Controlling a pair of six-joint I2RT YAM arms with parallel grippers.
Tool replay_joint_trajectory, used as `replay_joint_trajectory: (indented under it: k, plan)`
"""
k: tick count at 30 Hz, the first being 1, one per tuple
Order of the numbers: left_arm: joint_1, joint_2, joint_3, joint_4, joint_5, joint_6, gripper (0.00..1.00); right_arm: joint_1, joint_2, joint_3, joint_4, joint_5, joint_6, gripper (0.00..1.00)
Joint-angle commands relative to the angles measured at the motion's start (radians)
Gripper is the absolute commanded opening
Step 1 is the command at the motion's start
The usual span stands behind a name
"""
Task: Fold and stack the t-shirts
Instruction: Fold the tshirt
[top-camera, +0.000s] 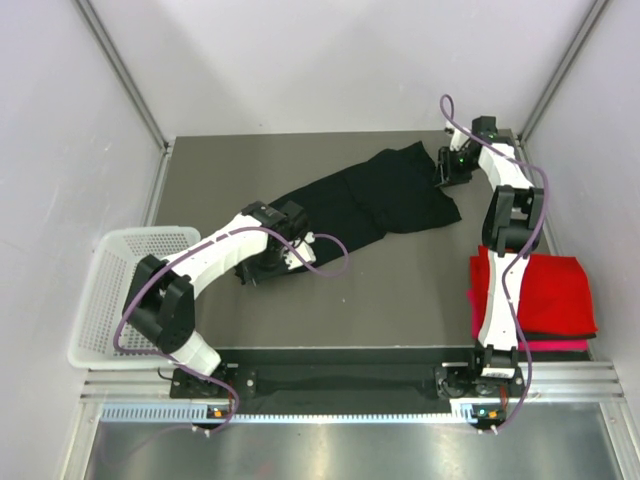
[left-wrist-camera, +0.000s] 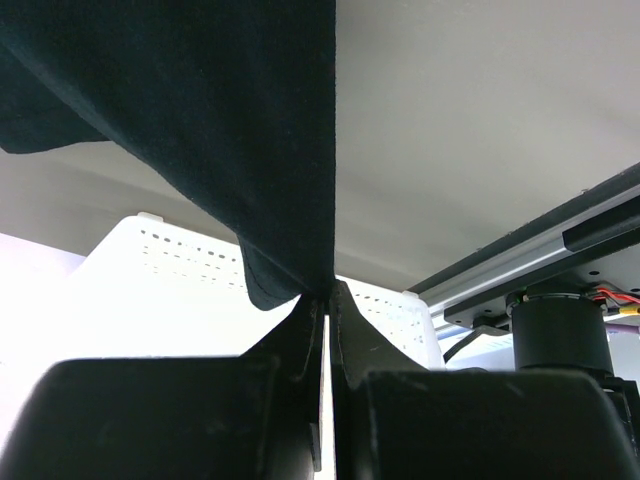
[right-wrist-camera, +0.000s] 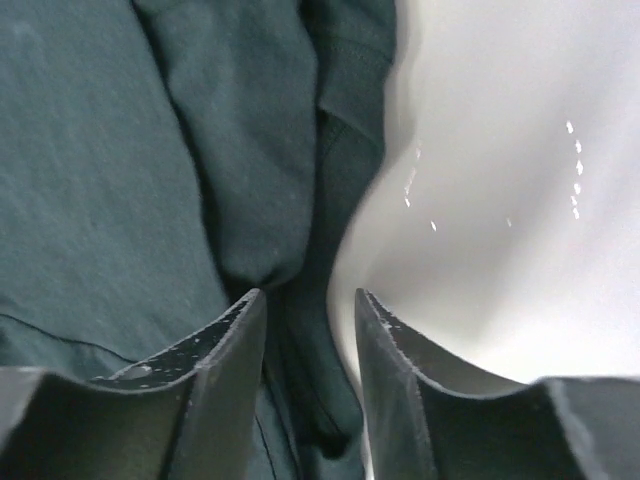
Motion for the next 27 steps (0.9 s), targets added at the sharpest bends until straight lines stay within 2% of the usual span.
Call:
replay_joint_trajectory:
  k: [1,6,17,21,25,27]
  plan:
    - [-0.004,-0.014,0.014,-0.031,-0.003,-0.013,0.00,0.003,-0.049,-0.061,0.002,0.090,-0.001,0.44]
    - [-0.006,-0.008,0.019,-0.025,-0.008,-0.011,0.00,0.000,-0.097,-0.073,0.004,0.054,-0.001,0.46]
    - [-0.007,0.003,0.022,-0.023,-0.017,-0.008,0.00,0.014,-0.036,-0.058,-0.021,-0.043,-0.016,0.47]
    - [-0.010,0.009,0.035,-0.026,-0.014,-0.013,0.00,0.055,0.020,0.002,-0.091,0.091,-0.055,0.48]
    - [-0.010,0.014,0.043,-0.026,-0.014,-0.014,0.00,0.136,0.063,0.031,-0.130,0.330,-0.121,0.48]
    - [-0.010,0.012,0.042,-0.026,-0.012,-0.013,0.00,0.162,0.075,0.025,-0.122,0.366,-0.125,0.43]
